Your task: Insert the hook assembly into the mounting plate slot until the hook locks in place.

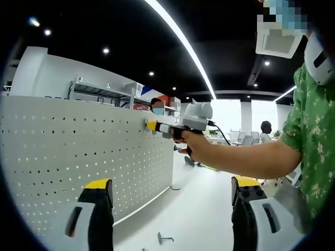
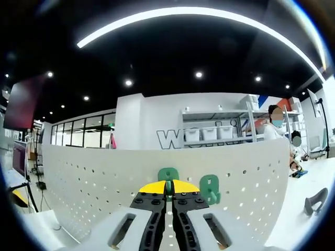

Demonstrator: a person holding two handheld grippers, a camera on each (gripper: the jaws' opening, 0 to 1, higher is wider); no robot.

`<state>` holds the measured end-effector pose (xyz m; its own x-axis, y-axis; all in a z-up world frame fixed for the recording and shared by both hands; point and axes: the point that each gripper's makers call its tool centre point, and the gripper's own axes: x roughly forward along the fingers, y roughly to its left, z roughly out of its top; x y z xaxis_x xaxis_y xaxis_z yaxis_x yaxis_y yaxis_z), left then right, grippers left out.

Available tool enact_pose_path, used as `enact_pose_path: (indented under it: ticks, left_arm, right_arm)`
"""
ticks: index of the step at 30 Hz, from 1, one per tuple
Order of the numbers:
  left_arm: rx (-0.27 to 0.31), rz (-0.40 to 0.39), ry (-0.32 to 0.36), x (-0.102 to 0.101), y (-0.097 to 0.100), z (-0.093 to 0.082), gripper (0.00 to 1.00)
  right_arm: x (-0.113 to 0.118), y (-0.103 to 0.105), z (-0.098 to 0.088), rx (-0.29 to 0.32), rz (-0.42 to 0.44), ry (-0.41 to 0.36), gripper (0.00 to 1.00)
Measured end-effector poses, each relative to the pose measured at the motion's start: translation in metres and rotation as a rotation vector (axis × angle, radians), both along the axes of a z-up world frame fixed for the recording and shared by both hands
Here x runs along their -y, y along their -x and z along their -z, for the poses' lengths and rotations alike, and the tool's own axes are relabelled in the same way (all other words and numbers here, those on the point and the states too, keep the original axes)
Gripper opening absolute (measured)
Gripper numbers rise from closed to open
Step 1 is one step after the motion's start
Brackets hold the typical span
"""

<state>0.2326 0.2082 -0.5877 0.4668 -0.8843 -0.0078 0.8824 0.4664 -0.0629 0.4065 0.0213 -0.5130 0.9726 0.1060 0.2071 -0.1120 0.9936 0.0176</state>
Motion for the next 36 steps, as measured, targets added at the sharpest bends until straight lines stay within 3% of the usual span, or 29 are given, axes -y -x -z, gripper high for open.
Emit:
enact_pose_path:
  ticks: [36]
  left_arm:
    - [-0.001,0.007,0.002,-0.0008,-0.0010,-0.0016,0.91]
  right_arm:
    - [-0.0006,-0.0046,0.0078,-0.012,0.002,0.002,0.01]
